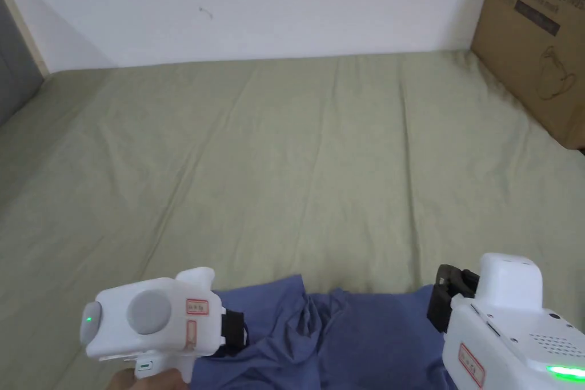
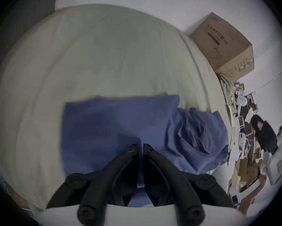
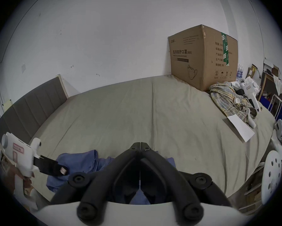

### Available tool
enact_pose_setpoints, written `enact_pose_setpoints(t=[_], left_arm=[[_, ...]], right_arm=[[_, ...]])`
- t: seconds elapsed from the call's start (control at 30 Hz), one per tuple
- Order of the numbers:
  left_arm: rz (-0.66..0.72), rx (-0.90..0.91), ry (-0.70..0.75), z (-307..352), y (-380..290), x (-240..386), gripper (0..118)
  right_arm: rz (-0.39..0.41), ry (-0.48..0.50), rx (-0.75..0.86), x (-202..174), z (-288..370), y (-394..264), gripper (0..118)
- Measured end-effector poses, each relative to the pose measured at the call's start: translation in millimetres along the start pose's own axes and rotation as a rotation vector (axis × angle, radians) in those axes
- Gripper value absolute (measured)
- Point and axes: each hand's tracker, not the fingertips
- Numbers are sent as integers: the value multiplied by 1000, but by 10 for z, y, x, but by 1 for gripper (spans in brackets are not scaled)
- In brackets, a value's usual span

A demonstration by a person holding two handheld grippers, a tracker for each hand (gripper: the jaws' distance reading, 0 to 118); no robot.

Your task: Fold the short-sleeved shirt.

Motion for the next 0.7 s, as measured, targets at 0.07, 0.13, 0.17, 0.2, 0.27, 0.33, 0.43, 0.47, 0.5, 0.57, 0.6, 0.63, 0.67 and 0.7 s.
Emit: enact_pose_setpoints(t=[0.07, 0.13, 0.17, 0.2, 0.27, 0.33, 0.43, 0.47, 0.5, 0.57, 0.6, 0.63, 0.67, 0.7], left_arm=[[-30, -5, -23, -93, -55, 208, 6], [-37, -31, -64, -167, -67, 403, 6], [-66, -58, -111, -213, -73, 510, 6], [-87, -74, -120, -248, -73, 598, 6], [-173, -67, -52, -312, -90, 818, 6], [-227, -60, -24, -327, -117, 957, 6], [-223, -58, -176, -165, -167, 1104, 6], [-215, -87, -246, -174, -187, 1166, 6], [-231, -125, -275, -208, -218, 1240, 5], [-303, -126, -203, -264, -273, 1327, 5], [-325, -113, -162, -261, -297, 1342, 5], [-329, -108, -150, -237, -308, 1329, 5], [-323, -110, -158, -189, -302, 1287, 5], [-299, -108, -185, -125, -290, 1235, 5]], right_arm=[[6, 3, -6, 3, 12, -11, 1], [11, -1, -6, 11, 23, -20, 1], [11, 0, -5, 22, 26, -21, 1], [10, 0, -4, 33, 28, -23, 1], [1, -3, 3, 72, 37, -27, 1], [-15, -8, 6, 115, 55, -39, 1], [-26, -8, -2, 177, 66, -66, 1], [-29, -17, 0, 192, 69, -81, 1], [-33, -21, -4, 211, 60, -85, 1], [-51, -25, -12, 247, 54, -81, 1], [-60, -26, -12, 260, 66, -76, 1], [-66, -24, -10, 276, 90, -69, 1], [-71, -24, -1, 285, 109, -61, 1], [-71, -27, 2, 280, 111, -46, 1]])
